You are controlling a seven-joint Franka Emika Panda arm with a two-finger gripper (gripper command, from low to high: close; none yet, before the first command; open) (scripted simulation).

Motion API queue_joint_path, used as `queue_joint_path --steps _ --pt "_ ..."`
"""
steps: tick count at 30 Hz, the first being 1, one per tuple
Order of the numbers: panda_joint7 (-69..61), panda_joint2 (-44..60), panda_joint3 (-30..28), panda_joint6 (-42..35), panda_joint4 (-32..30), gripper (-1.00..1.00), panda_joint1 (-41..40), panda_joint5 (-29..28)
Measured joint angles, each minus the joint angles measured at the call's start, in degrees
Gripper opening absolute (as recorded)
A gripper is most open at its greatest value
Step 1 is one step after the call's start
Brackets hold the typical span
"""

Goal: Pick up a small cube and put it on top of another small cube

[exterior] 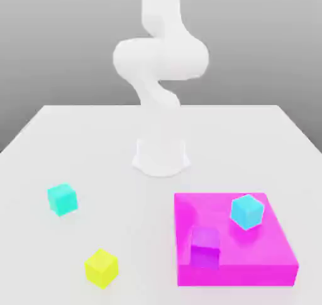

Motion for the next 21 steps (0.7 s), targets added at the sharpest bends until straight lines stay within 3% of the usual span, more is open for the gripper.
queue_joint_path --steps 21 --pt "52.33 24.73 1.14 19.45 -21.95 0.00 -31.03 0.62"
